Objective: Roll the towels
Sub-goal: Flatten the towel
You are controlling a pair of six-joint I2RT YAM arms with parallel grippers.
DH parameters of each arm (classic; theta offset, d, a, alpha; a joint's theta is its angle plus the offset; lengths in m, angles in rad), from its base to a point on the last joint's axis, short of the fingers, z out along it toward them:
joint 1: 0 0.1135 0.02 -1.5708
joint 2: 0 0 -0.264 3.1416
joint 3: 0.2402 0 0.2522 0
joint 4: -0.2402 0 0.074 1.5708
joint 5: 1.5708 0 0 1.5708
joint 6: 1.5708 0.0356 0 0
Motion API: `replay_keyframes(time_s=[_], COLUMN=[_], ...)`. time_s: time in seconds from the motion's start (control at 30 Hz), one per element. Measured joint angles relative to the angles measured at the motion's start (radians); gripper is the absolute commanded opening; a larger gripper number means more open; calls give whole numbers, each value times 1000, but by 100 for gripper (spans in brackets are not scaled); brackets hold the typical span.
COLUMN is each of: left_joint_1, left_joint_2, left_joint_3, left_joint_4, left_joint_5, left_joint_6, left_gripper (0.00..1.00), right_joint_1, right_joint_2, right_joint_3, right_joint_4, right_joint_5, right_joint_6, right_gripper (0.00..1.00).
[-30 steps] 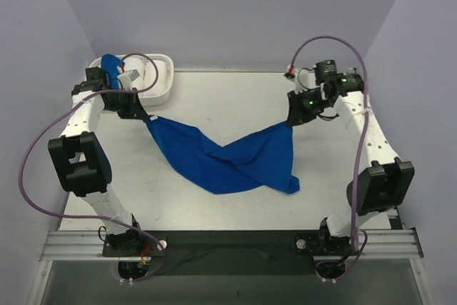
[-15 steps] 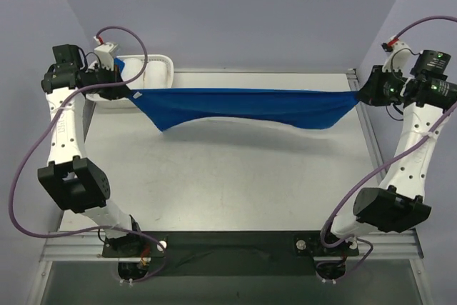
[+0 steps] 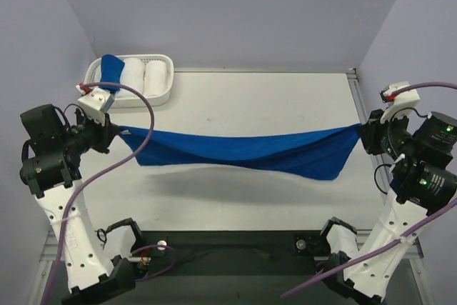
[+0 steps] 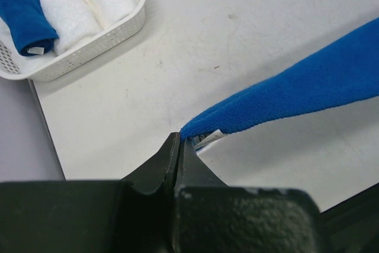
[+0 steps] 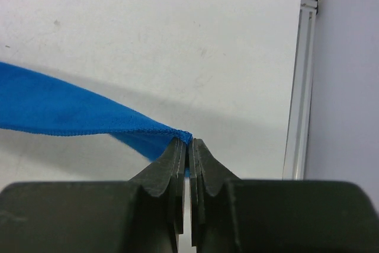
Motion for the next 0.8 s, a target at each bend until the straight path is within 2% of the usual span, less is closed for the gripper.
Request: replay_keyframes(time_s=[0.13, 0.33, 0.4, 0.6, 0.8], left_joint_1=[0, -33, -90, -270, -326], left_joint_2=[-40, 161, 232, 402, 576], left_joint_3=[-6, 6, -43, -332, -383], left_joint_4=[-43, 7, 66, 294, 509], left_joint_5=[0, -45, -95, -240, -343], left_joint_6=[-8, -69, -89, -169, -224], left_gripper=[0, 0, 0, 0, 0], right_joint_1=[0, 22, 61, 237, 324], right_joint_2=[-20, 185, 262, 533, 742], right_joint_3=[16, 14, -51, -336, -359], right_joint_4=[-10, 32, 91, 299, 452], right_joint_5=[7, 40, 70, 201, 270], right_joint_6=[-10, 10, 21, 86, 140], right_gripper=[0, 0, 0, 0, 0])
